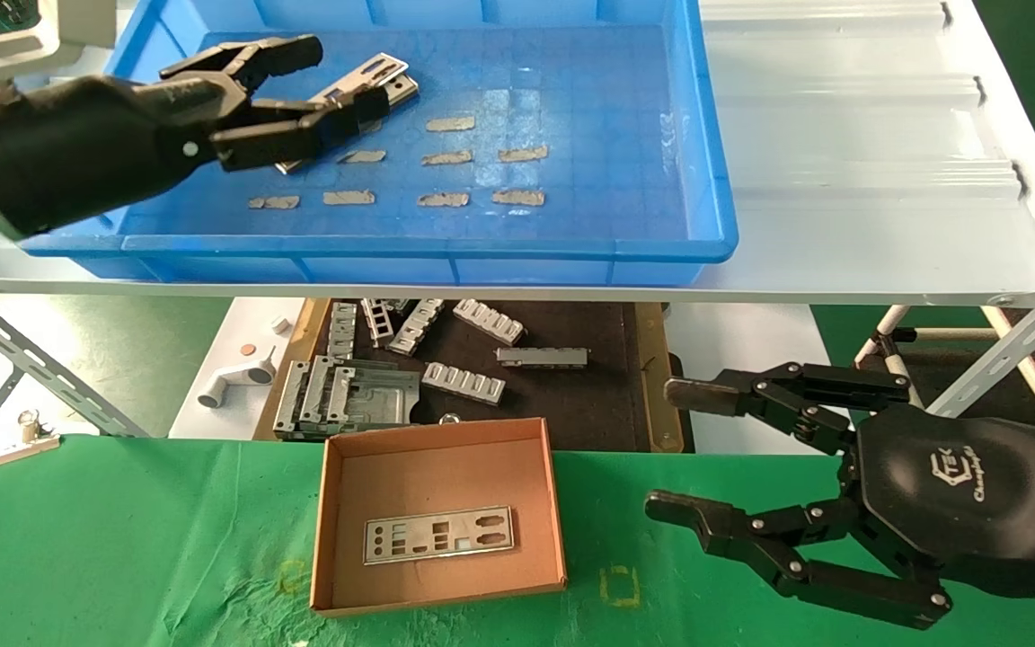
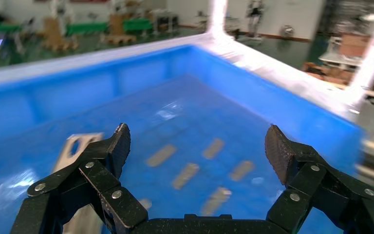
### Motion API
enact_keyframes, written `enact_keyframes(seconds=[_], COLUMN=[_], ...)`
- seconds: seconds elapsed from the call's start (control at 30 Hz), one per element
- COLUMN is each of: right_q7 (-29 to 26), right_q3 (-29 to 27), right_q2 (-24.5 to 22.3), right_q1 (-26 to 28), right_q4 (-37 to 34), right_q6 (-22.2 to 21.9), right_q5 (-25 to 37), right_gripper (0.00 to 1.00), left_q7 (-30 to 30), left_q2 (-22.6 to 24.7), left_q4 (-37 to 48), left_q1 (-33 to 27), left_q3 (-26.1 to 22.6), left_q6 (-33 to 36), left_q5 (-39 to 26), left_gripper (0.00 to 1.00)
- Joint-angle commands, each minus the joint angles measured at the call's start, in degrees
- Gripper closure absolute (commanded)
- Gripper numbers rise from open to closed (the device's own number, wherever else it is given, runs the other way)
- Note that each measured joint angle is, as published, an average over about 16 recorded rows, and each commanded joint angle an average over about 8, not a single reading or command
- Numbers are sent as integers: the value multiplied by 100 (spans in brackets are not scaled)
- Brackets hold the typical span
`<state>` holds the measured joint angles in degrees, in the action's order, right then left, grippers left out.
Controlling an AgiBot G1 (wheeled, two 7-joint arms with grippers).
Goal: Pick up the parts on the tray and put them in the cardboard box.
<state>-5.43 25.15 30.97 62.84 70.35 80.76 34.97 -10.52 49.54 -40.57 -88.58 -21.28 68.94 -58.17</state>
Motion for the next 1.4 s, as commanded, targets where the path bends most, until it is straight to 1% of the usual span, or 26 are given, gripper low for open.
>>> enact_keyframes(seconds=[0.03,0.2,0.37,0.6,0.7,0.8,1.1,1.3,1.33,1.37,1.4], right_q7=[0,0,0,0,0,0,0,0,0,0,0], right_q3=[0,0,0,0,0,0,0,0,0,0,0], right_q2=[0,0,0,0,0,0,0,0,0,0,0], right_q1=[0,0,0,0,0,0,0,0,0,0,0], right_q4=[0,0,0,0,0,0,0,0,0,0,0], right_q6=[0,0,0,0,0,0,0,0,0,0,0], right_q5=[0,0,0,0,0,0,0,0,0,0,0], right_gripper=[100,100,100,100,100,100,100,100,100,100,100], left_q7=[-48,223,572,942,1043,1114,1236,1287,1293,1300,1306], left_q2=[161,460,708,1001,1102,1168,1204,1224,1226,1228,1228], left_q4=[445,1475,2294,3094,3307,3455,3688,3808,3823,3837,3850], left_q1=[-281,-874,-1281,-1661,-1761,-1824,-1911,-1950,-1957,-1963,-1968], left_q3=[-89,-295,-400,-460,-480,-495,-495,-509,-512,-515,-519], left_q6=[-101,-164,-290,-905,-1153,-1246,-983,-936,-928,-920,-911], left_q5=[-159,-530,-740,-915,-967,-997,-989,-1009,-1013,-1018,-1024], left_gripper=[0,0,0,0,0,0,0,0,2,8,15])
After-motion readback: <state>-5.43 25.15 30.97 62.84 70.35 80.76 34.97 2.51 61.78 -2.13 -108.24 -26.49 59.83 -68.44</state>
